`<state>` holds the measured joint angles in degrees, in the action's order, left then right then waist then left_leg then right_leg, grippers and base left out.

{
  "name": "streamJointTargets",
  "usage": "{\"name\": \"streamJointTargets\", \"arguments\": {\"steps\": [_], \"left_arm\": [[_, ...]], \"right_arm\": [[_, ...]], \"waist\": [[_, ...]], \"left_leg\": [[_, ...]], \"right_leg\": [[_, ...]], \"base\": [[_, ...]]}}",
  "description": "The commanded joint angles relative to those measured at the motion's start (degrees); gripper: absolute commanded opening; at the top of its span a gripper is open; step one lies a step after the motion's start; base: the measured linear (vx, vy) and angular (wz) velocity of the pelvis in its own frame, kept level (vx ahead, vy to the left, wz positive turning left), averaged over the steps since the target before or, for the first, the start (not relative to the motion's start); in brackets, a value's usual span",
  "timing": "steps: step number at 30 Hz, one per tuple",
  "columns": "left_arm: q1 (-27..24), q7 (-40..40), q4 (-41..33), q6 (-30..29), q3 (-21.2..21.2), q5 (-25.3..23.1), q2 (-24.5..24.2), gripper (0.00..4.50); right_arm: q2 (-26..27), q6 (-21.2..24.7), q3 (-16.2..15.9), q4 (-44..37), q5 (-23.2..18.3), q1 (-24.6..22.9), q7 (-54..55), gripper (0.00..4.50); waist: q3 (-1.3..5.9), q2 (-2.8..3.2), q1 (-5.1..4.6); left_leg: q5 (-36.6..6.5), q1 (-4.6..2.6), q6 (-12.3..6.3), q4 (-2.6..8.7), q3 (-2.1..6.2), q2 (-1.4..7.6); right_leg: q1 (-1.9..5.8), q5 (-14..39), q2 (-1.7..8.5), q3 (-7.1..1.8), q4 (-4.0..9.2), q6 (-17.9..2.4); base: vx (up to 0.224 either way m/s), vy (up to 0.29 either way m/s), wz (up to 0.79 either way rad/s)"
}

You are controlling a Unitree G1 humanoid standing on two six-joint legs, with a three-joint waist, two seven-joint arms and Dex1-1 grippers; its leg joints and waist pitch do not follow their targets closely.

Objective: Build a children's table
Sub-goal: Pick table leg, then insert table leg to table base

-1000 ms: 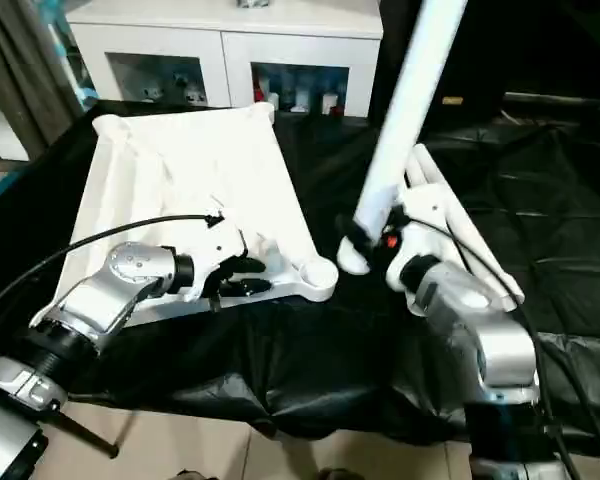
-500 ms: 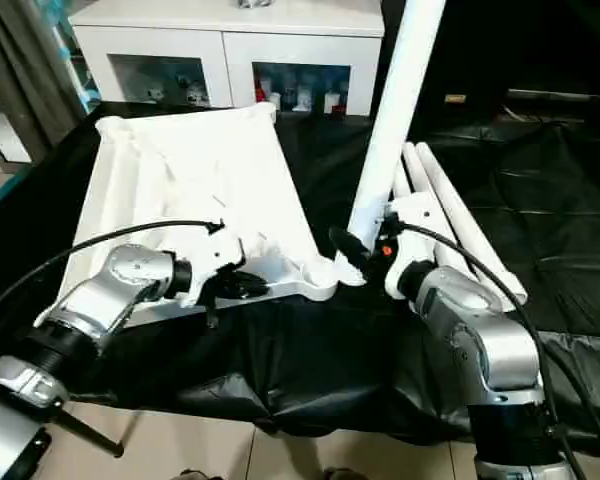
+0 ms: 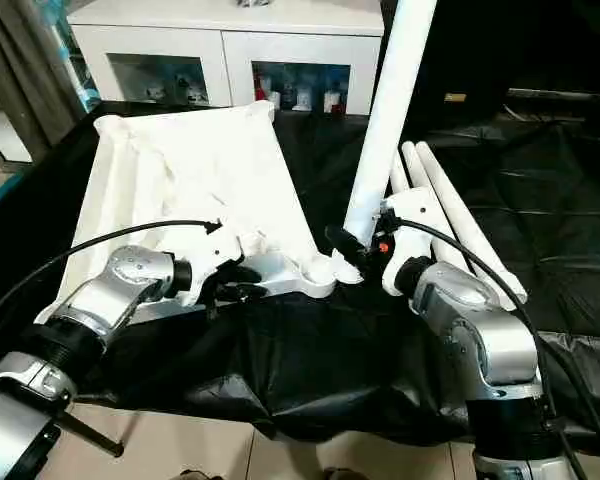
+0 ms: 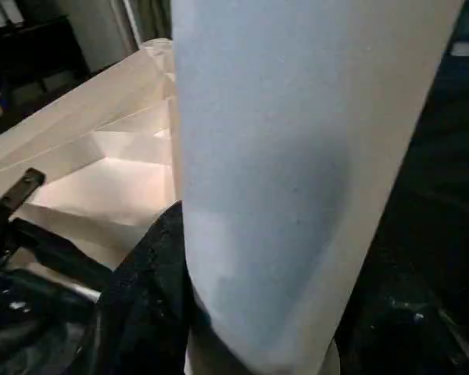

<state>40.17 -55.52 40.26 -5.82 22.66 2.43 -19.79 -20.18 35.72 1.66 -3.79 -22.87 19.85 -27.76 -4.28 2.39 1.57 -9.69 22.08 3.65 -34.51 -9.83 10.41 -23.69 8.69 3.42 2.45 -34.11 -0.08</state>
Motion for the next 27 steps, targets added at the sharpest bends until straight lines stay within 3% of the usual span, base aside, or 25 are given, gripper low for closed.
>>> {"name": "streamJointTargets", "arguments": {"steps": [1, 4, 7, 11, 14, 18, 19, 20, 27], "left_arm": [[0.67, -0.62, 1.39, 0.27, -1.57, -0.38, -0.51, 0.63], [0.58, -2.20, 1.25, -0.18, -2.17, 0.68, -0.34, 0.62], [-0.24, -3.50, 0.82, -0.65, -2.29, 0.90, -0.48, 0.17], [-0.84, -4.26, -0.21, -1.61, -2.94, 1.80, -0.38, 0.02], [-1.50, -5.06, -1.32, -1.55, -2.82, 1.32, -0.63, 0.00], [-2.23, -5.35, -2.56, -1.94, -3.20, 1.09, -0.88, 0.00], [-2.55, -5.48, -3.06, -2.11, -3.31, 1.08, -1.01, 0.00], [-3.08, -5.60, -3.84, -2.11, -3.32, 1.07, -1.29, 0.00], [-5.22, -5.85, -7.73, -1.38, -2.39, 0.20, -2.17, 0.00]], "right_arm": [[-0.09, 1.11, -0.78, -0.16, -1.16, 1.08, -1.41, 1.92], [-0.35, 2.06, -1.72, 0.47, -1.76, 1.57, -3.17, 1.92], [0.43, 1.12, -3.22, 4.18, -1.08, 3.89, -5.13, 1.92], [0.91, -0.17, -4.07, 9.11, -0.15, 6.28, -7.42, 1.92], [0.63, -1.97, -5.51, 14.04, 1.48, 8.25, -9.67, 1.92], [0.01, -2.17, -6.51, 17.84, 1.41, 10.29, -12.54, 1.92], [-0.33, -2.35, -6.94, 18.77, 1.75, 10.79, -13.35, 1.92], [-0.51, -3.26, -7.07, 20.13, 2.42, 11.41, -13.56, 1.92], [-0.48, -5.42, -7.24, 24.57, 3.67, 13.15, -15.83, 1.91]], "waist": [[3.75, -0.41, -0.13], [3.64, -0.48, -0.17], [3.62, -0.55, -0.34], [3.70, -0.51, -0.31], [3.93, -0.82, -0.29], [3.80, -1.11, -0.21], [3.78, -1.56, -0.22], [3.79, -1.31, -0.11], [3.80, -1.60, -0.05]], "left_leg": [[-15.57, -1.10, -1.74, 4.12, 0.55, 1.58], [-15.56, -1.07, -1.91, 4.17, 0.59, 1.62], [-15.91, -1.08, -1.78, 4.18, 0.63, 1.67], [-14.47, -0.92, -1.82, 4.25, 0.63, 1.85], [-13.24, -0.81, -2.29, 4.11, 0.49, 1.82], [-12.63, -0.78, -2.81, 4.07, 0.40, 1.82], [-12.41, -0.76, -3.08, 4.04, 0.30, 1.90], [-12.09, -0.79, -3.10, 4.10, 0.41, 2.04], [-11.66, -0.88, -3.29, 4.12, 0.24, 2.13]], "right_leg": [[2.77, 22.27, 3.57, -1.93, 5.05, -10.29], [2.74, 23.64, 3.67, -1.97, 5.19, -9.88], [2.57, 24.32, 3.75, -1.93, 5.17, -10.05], [2.71, 21.10, 3.79, -2.05, 4.77, -11.08], [2.93, 17.59, 3.86, -2.00, 4.38, -12.62], [3.04, 19.07, 3.92, -2.07, 4.41, -12.27], [2.97, 19.12, 3.96, -2.07, 4.50, -12.23], [2.95, 19.35, 4.09, -2.07, 4.34, -12.24], [2.78, 18.79, 3.99, -2.18, 4.22, -12.22]], "base": [[0.000, 0.000, 0.00], [0.000, 0.000, 0.00], [0.000, 0.000, 0.00], [0.000, 0.000, 0.00], [0.000, 0.000, 0.00], [0.000, 0.000, 0.00], [0.000, 0.000, 0.00], [0.000, 0.000, 0.00], [0.000, 0.000, 0.00]]}}
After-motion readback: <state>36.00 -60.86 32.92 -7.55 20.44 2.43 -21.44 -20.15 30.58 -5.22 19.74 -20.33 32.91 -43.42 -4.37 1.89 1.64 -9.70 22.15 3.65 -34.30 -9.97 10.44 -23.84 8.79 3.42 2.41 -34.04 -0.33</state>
